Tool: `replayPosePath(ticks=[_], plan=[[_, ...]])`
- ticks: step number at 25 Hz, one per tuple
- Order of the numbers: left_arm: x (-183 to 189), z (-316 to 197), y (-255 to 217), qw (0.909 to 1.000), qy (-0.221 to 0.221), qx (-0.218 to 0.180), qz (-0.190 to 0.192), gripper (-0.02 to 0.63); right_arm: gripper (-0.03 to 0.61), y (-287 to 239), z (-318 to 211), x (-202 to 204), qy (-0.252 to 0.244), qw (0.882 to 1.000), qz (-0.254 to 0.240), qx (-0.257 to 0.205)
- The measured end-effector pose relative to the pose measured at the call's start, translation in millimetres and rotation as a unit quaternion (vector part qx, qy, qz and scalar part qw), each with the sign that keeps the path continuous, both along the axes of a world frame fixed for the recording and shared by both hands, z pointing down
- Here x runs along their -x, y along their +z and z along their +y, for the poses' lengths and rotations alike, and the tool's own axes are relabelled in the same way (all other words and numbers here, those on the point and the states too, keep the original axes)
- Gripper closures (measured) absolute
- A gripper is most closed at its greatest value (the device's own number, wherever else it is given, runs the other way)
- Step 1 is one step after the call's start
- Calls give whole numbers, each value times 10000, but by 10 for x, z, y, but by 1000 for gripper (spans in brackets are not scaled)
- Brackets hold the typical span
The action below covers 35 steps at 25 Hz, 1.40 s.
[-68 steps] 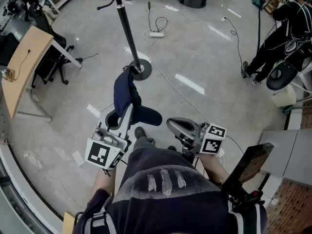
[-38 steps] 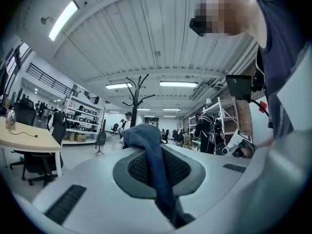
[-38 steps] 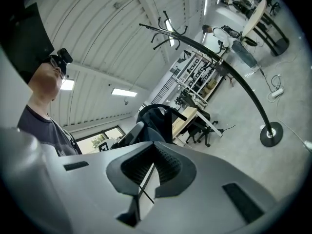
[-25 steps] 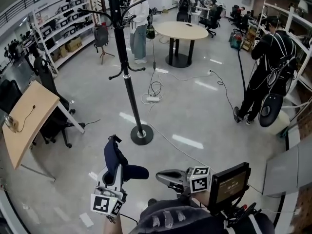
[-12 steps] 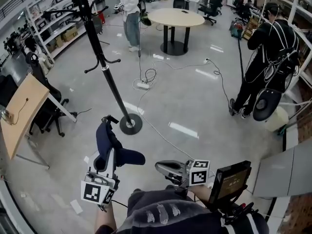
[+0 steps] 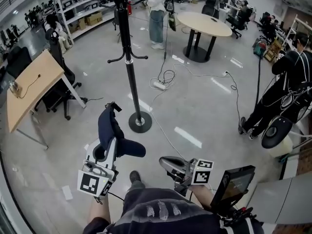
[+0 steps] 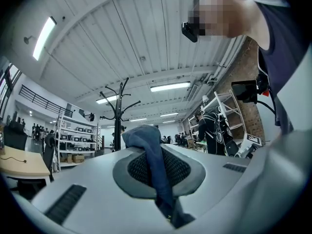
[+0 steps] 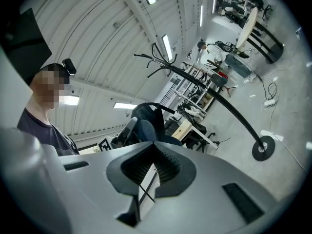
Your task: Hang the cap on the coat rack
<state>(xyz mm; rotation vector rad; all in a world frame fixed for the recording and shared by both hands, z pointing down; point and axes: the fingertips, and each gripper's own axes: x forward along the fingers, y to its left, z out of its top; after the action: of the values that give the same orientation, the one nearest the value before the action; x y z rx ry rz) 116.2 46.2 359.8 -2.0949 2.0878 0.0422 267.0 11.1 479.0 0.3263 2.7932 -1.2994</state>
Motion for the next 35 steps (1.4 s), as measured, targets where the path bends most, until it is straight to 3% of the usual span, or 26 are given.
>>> replayPosePath(ticks=[10, 17, 23, 29, 35], plan=[[1327, 48, -57, 9995, 143, -63, 269, 581, 574, -233, 116, 1511, -345, 9987, 313, -184], [2014, 121, 130, 9999, -12, -23, 118, 581, 574, 19, 255, 2126, -576, 9967, 527, -219], [2354, 19, -44, 9994, -302, -75, 162, 581, 574, -154, 74, 2432, -870, 9941, 548, -340], [2503, -257, -115, 9984, -550, -76, 78, 581, 574, -110, -266, 2471, -1066, 9931, 365, -318], [2459, -852, -466, 9959, -461, -91, -774, 583, 574, -215, -1028, 2464, -886, 9949, -72, -485]])
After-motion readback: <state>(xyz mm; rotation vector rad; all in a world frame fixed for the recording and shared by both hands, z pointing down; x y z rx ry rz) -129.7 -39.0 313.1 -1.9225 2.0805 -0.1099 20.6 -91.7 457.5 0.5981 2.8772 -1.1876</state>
